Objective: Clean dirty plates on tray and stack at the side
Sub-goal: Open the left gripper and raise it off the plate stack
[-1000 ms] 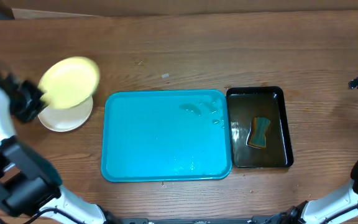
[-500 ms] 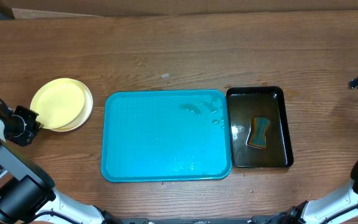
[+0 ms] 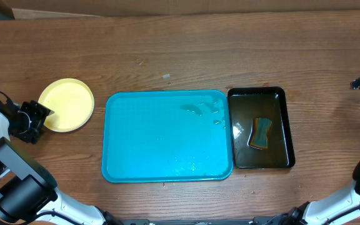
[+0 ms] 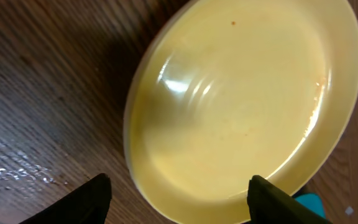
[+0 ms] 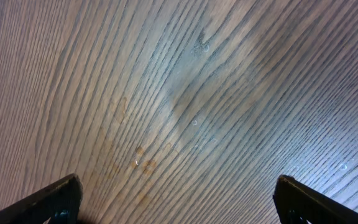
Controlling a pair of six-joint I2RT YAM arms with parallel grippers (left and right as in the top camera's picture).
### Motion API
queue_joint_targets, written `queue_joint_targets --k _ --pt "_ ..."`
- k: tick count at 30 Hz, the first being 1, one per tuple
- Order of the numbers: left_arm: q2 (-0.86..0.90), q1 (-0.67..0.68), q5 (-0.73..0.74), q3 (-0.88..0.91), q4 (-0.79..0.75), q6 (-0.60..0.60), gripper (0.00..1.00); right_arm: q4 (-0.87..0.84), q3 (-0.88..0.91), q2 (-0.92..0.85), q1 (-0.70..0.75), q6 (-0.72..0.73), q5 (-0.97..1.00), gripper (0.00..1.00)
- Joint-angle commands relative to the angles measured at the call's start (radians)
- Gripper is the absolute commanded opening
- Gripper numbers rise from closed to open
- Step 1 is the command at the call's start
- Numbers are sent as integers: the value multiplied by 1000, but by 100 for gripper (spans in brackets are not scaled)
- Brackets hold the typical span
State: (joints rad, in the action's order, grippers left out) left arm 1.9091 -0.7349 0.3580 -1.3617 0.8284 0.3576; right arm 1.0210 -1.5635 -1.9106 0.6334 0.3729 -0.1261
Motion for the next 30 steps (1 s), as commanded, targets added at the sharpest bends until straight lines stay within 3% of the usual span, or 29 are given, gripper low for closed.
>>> queue_joint_targets --k 1,8,20,26,30 --pt "-5 37 134 2 -14 -92 73 -3 -11 11 0 5 1 100" --pt "-5 223 175 2 -39 -217 78 -3 -11 11 0 5 1 100" --pt "-5 581 -83 2 -96 -220 85 -3 -11 11 0 5 1 100" --pt "-14 650 -130 -48 -51 -223 76 -3 -11 11 0 5 1 100" --pt "-66 663 -130 -125 23 -223 76 -3 -11 11 0 5 1 100"
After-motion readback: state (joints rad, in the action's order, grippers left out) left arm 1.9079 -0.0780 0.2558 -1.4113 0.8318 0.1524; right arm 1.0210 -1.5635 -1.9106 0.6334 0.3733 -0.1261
